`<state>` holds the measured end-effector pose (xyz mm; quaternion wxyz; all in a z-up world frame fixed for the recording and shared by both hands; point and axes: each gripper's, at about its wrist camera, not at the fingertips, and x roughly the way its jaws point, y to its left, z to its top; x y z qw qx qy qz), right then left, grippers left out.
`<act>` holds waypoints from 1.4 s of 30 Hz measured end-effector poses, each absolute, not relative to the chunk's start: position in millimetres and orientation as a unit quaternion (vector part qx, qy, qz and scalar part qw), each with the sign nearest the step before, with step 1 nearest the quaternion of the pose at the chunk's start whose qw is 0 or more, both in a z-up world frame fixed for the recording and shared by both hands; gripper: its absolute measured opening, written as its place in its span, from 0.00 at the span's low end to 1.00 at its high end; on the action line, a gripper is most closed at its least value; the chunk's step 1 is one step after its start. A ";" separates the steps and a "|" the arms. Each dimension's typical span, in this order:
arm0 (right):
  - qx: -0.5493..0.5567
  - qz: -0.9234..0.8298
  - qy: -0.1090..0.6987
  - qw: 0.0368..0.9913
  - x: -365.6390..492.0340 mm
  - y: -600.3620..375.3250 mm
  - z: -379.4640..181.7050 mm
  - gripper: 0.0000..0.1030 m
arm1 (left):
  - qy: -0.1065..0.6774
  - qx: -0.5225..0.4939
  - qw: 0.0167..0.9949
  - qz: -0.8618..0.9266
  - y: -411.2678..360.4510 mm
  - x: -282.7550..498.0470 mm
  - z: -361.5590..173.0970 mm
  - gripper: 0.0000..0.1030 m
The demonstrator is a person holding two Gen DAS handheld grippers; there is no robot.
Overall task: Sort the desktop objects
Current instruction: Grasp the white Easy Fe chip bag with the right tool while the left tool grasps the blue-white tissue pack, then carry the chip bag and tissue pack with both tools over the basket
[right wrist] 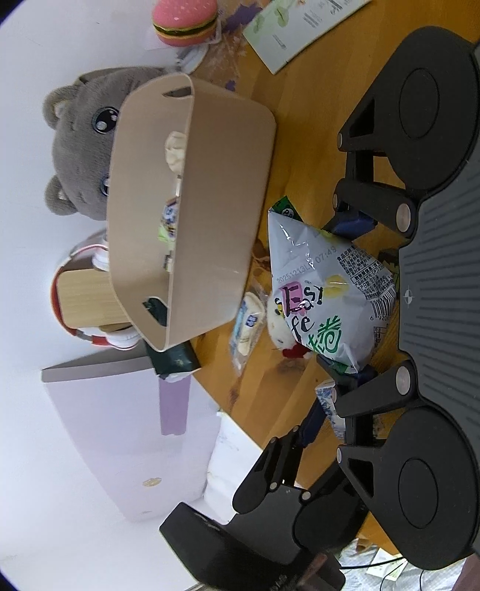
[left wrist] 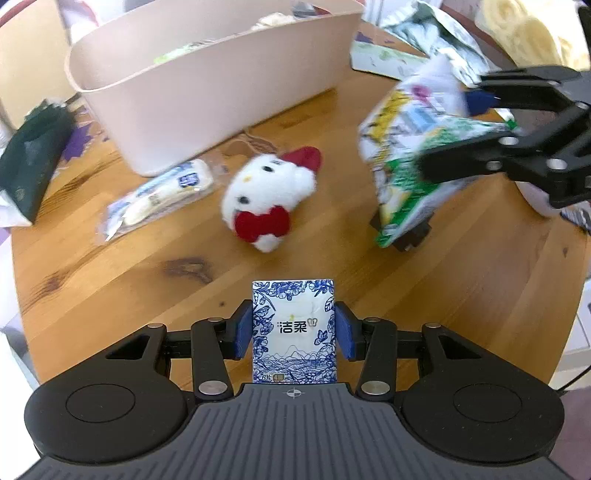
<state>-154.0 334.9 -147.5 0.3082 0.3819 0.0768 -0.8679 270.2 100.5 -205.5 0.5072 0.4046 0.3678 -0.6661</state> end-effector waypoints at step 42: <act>0.255 -0.934 0.072 0.239 -206.6 394.4 -32.9 0.59 | 0.210 0.340 0.607 -0.687 9.2 307.6 -69.5 0.45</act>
